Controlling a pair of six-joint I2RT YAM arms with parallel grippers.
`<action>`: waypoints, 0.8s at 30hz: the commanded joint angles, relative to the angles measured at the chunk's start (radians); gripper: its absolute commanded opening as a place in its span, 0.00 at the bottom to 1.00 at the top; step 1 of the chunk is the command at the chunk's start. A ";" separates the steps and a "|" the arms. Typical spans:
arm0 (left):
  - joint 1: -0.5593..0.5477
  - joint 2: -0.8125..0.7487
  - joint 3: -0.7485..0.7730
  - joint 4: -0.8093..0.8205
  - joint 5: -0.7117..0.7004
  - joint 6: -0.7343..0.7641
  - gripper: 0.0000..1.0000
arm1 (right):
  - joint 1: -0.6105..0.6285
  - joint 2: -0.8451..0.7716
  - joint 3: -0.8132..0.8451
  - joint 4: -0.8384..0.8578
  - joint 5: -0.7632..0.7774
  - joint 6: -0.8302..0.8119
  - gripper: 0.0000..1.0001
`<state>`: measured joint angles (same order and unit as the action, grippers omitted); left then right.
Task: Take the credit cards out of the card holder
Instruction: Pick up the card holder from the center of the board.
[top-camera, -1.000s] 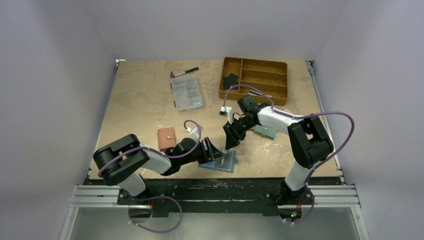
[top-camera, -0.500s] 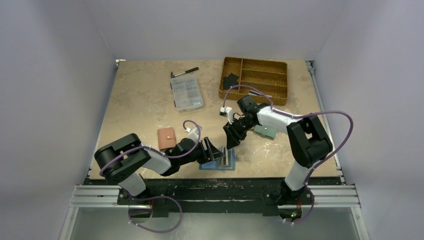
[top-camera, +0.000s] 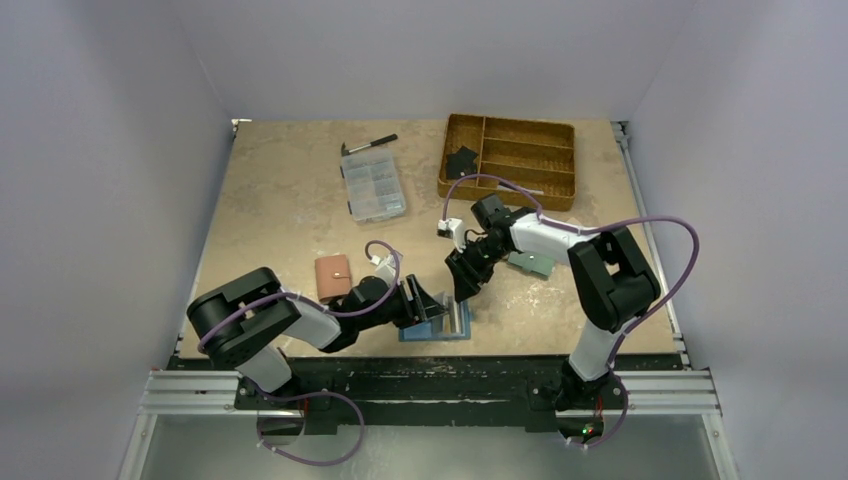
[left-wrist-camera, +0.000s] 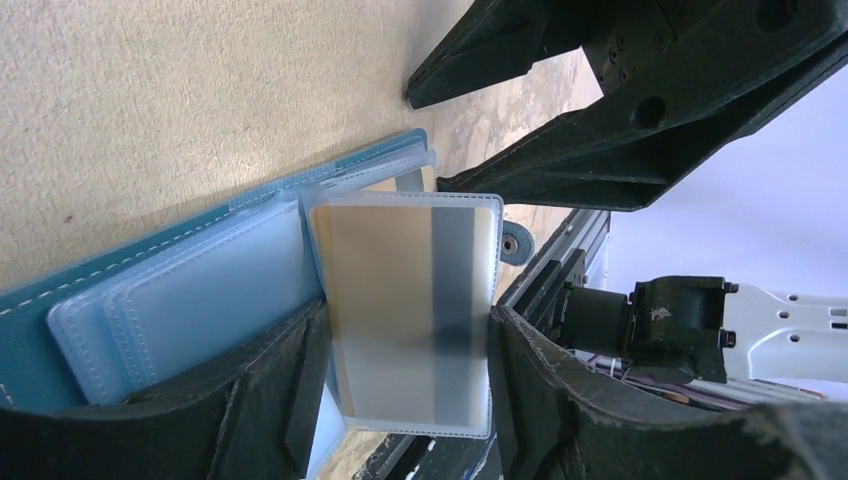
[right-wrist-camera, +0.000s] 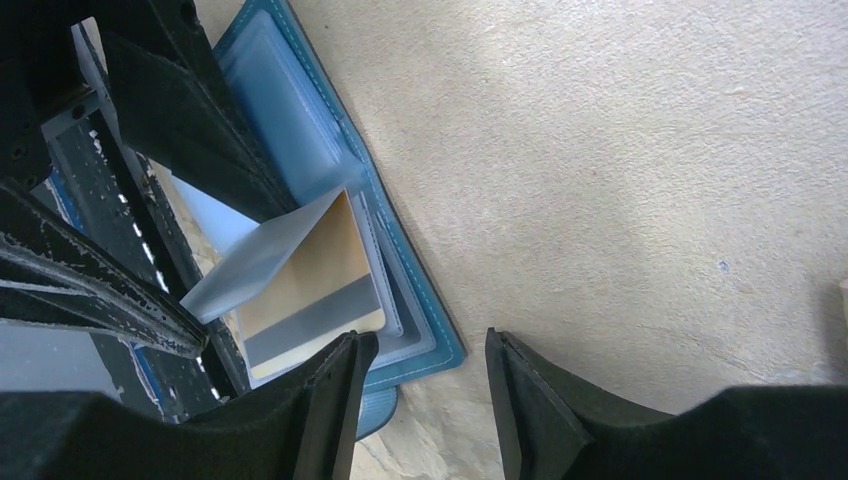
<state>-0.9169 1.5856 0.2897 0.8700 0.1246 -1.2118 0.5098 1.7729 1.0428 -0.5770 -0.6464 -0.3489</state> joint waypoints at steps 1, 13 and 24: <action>0.007 -0.021 -0.031 -0.063 0.008 0.030 0.58 | 0.012 -0.068 0.017 -0.002 -0.047 -0.037 0.57; 0.011 -0.026 -0.033 -0.068 0.013 0.038 0.57 | 0.025 -0.104 0.006 0.004 -0.084 -0.045 0.49; 0.012 -0.035 -0.035 -0.051 0.030 0.059 0.75 | 0.127 -0.040 0.020 0.032 -0.196 0.012 0.22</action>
<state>-0.9100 1.5597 0.2790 0.8612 0.1429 -1.2018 0.6109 1.7317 1.0431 -0.5732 -0.7433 -0.3645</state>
